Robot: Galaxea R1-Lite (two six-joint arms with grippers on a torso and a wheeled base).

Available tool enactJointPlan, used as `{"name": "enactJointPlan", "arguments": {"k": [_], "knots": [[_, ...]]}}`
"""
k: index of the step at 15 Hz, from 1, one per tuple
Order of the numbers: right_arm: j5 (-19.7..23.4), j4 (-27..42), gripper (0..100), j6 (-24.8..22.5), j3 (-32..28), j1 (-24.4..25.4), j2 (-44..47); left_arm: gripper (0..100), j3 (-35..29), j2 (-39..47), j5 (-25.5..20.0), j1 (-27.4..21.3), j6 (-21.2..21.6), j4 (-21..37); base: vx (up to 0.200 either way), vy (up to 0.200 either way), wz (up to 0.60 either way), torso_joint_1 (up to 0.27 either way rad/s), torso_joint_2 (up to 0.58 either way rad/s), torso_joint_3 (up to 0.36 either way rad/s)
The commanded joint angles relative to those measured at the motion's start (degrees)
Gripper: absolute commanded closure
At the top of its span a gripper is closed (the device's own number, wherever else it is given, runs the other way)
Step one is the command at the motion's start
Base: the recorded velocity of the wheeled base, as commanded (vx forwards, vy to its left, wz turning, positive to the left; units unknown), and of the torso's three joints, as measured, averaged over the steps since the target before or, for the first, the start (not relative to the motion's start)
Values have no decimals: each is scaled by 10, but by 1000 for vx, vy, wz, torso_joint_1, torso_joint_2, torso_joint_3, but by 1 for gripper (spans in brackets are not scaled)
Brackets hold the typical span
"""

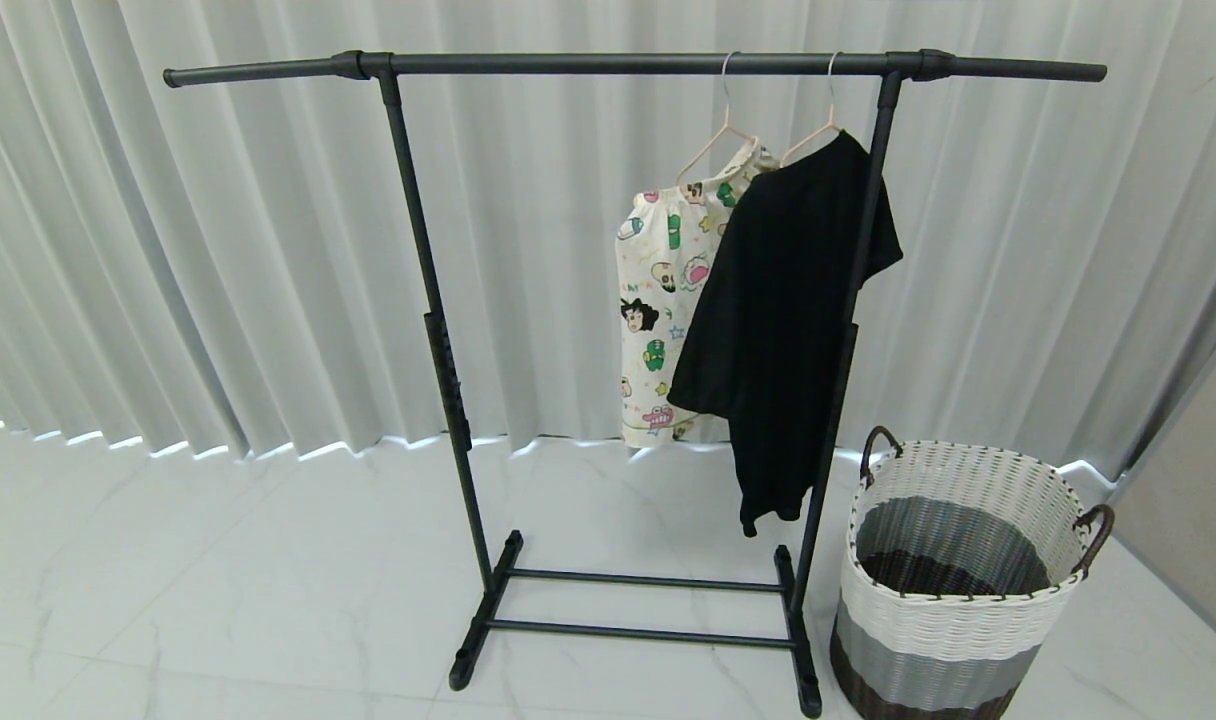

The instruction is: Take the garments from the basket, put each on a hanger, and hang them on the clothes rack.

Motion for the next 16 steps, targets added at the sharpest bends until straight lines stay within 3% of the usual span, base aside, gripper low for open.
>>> {"name": "enactJointPlan", "arguments": {"k": [1,16], "knots": [[0,2,0,7,0,0,1,0,0,0,0,0,-1,0,0,0,0,0,0,0],[0,2,0,12,0,0,1,0,0,-1,1,0,-3,0,0,0,0,0,0,0]]}}
